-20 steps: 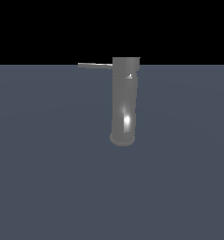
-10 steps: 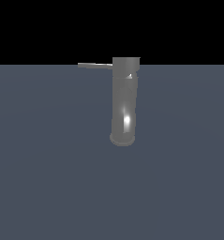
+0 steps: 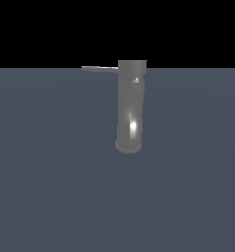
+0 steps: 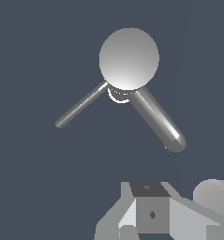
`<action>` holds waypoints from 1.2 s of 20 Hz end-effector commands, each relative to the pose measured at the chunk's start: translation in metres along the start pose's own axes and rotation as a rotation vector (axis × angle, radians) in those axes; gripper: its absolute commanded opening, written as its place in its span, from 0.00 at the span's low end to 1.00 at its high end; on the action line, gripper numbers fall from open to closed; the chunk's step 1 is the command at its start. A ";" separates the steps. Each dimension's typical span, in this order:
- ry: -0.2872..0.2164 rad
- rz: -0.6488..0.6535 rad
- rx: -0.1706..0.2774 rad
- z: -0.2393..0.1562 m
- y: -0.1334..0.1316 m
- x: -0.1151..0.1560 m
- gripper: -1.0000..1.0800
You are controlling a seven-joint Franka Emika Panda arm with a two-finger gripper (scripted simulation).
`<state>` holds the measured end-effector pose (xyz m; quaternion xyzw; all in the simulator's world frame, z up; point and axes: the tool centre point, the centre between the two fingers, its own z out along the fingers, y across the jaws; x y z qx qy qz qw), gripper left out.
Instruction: Turn on the faucet by rotating a designated handle.
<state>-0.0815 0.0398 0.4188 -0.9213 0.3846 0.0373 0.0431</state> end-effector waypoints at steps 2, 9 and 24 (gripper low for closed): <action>0.001 0.092 0.000 0.011 -0.014 0.010 0.00; 0.010 0.273 -0.004 0.034 -0.040 0.029 0.00; 0.063 0.655 -0.010 0.092 -0.093 0.065 0.00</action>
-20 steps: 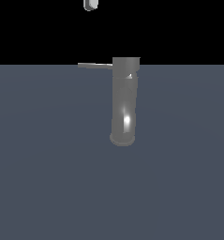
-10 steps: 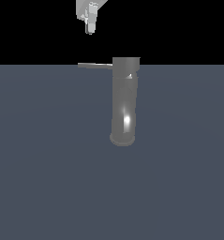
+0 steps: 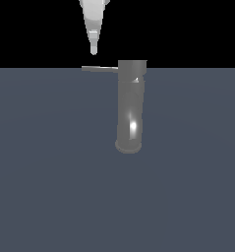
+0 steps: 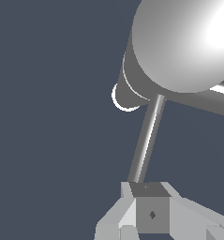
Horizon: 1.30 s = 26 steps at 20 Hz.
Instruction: Turn on the faucet by rotating a designated handle.
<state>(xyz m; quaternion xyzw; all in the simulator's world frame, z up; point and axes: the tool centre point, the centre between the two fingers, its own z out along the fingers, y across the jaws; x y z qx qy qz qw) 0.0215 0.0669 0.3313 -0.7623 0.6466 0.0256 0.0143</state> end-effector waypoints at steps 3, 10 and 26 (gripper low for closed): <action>0.020 0.105 0.005 0.017 -0.017 -0.002 0.00; 0.044 0.214 0.013 0.036 -0.033 -0.004 0.00; 0.055 0.263 0.018 0.045 -0.033 -0.006 0.00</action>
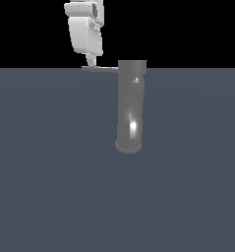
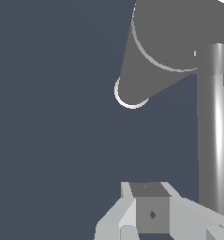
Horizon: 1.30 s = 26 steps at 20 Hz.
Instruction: Turn on the faucet by rotating a designated handle.
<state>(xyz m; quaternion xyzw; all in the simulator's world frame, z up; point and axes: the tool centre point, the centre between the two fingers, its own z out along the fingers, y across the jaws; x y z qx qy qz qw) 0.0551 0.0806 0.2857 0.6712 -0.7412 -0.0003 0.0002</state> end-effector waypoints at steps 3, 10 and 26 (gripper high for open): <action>0.000 0.000 0.000 0.000 0.011 0.001 0.00; 0.000 0.000 0.000 0.000 0.030 0.002 0.00; 0.000 0.000 0.001 0.000 0.076 0.005 0.00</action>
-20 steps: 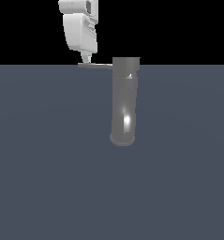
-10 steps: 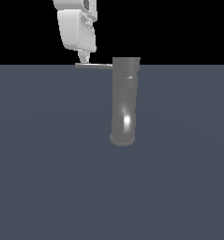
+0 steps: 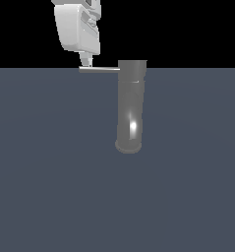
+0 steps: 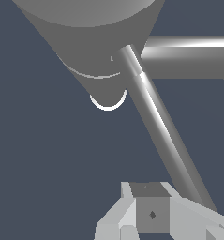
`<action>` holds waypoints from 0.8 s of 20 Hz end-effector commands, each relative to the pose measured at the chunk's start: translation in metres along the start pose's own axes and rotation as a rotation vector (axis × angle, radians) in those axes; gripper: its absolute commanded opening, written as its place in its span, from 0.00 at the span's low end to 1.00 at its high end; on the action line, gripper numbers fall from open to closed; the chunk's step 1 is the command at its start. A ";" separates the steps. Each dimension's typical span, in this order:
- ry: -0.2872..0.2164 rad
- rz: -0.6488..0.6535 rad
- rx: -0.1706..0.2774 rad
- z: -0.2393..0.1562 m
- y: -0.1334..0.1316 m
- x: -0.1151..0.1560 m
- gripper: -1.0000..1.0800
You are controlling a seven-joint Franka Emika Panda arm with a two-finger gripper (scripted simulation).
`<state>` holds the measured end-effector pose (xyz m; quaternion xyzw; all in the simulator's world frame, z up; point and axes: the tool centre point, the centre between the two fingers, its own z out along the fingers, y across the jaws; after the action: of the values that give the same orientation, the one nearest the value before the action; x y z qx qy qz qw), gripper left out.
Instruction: Turn on the faucet by rotating a designated handle.
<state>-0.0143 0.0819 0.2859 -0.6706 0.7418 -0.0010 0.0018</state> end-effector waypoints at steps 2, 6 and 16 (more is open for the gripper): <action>0.001 -0.001 -0.004 0.000 0.013 0.000 0.00; 0.001 -0.001 -0.004 0.000 0.024 0.001 0.00; 0.002 0.001 -0.001 0.000 0.040 0.021 0.00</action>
<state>-0.0517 0.0747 0.2859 -0.6739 0.7388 -0.0016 0.0023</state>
